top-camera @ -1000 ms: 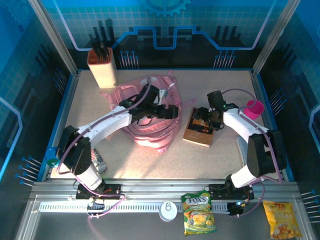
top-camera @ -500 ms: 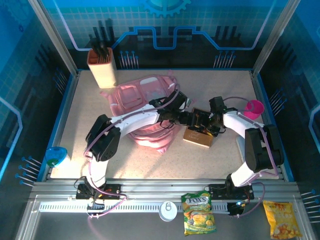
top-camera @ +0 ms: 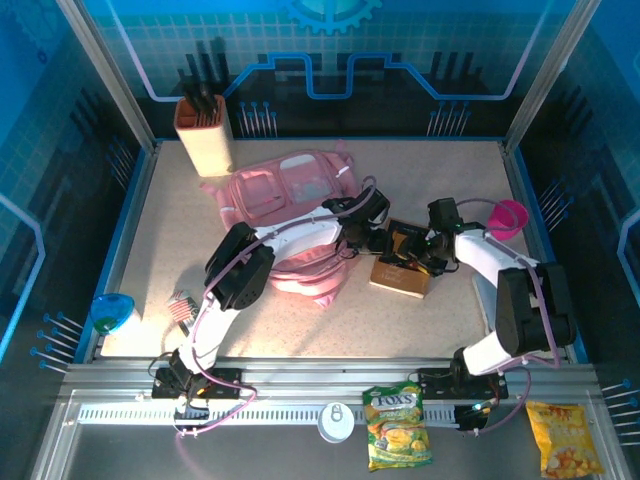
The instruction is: Pack the student bag
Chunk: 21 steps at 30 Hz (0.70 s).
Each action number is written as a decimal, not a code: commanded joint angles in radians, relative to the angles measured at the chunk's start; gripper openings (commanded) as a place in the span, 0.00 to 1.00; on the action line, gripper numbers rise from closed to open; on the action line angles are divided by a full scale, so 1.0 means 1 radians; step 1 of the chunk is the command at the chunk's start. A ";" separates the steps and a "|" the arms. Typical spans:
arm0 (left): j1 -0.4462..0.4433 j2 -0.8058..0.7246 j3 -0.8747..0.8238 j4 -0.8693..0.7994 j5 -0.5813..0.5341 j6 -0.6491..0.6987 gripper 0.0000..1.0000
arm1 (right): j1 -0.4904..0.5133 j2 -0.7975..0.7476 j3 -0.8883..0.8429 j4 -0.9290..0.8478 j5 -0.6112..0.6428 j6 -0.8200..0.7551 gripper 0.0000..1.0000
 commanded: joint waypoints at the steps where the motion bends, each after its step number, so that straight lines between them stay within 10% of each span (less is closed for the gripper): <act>1: -0.006 0.040 0.050 -0.047 -0.023 -0.005 0.44 | -0.020 -0.035 0.003 -0.045 0.027 -0.008 0.60; 21: -0.007 0.151 0.095 -0.048 0.132 -0.063 0.46 | -0.029 0.094 0.001 -0.061 0.020 0.006 0.68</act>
